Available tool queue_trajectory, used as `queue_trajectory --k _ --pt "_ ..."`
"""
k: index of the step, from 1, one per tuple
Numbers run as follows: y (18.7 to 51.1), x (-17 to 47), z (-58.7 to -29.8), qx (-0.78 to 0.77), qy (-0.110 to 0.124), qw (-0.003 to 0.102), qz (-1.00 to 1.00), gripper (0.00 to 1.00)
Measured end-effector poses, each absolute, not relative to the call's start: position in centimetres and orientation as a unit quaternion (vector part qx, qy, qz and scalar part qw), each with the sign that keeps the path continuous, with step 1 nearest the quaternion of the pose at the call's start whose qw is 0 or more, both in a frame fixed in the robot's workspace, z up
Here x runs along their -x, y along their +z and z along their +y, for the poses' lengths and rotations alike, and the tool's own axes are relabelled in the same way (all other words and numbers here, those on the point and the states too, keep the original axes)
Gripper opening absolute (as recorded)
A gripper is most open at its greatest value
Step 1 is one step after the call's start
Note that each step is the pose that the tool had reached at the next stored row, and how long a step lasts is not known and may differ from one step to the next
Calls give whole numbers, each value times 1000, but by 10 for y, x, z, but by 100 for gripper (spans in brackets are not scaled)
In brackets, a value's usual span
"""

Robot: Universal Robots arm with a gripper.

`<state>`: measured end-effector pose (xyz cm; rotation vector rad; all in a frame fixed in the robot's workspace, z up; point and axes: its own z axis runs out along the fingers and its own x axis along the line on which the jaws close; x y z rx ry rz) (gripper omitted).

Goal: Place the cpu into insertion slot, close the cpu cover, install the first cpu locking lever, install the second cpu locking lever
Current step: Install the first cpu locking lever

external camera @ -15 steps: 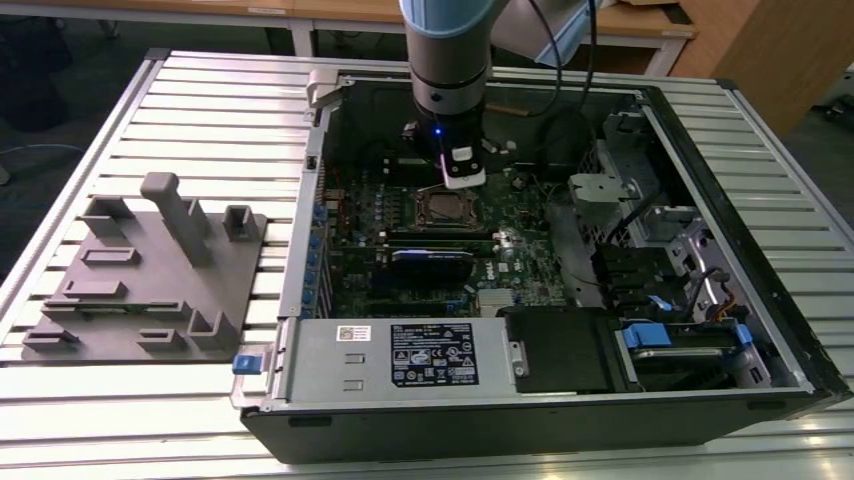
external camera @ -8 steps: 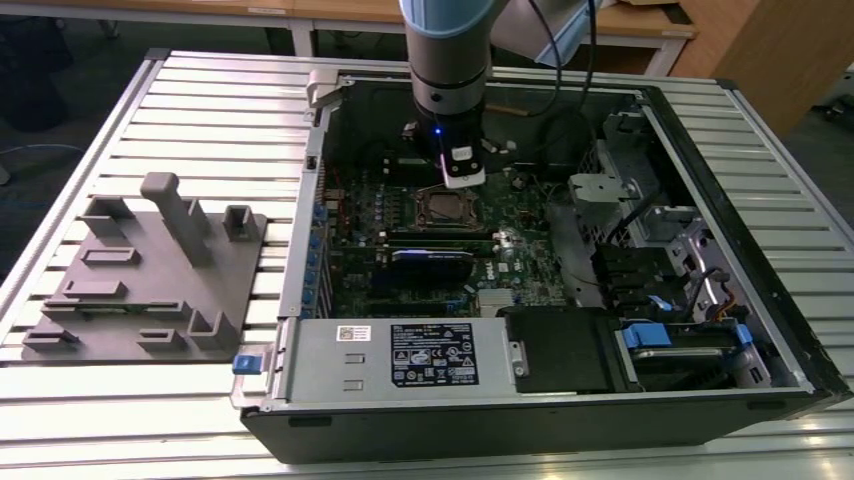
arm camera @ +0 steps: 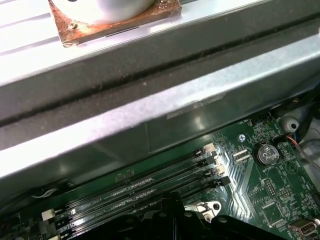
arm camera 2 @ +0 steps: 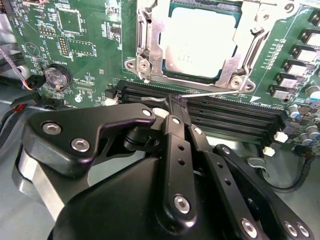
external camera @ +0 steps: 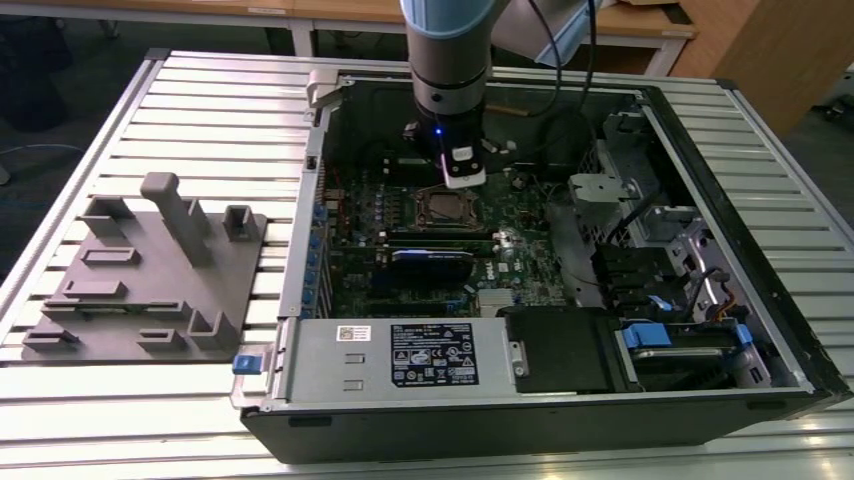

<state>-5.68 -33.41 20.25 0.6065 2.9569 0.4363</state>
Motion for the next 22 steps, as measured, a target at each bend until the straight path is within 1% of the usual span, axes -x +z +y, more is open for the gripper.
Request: queue_trajectory --k 22 --pt "197 56 -332 -201 142 46 968 11"
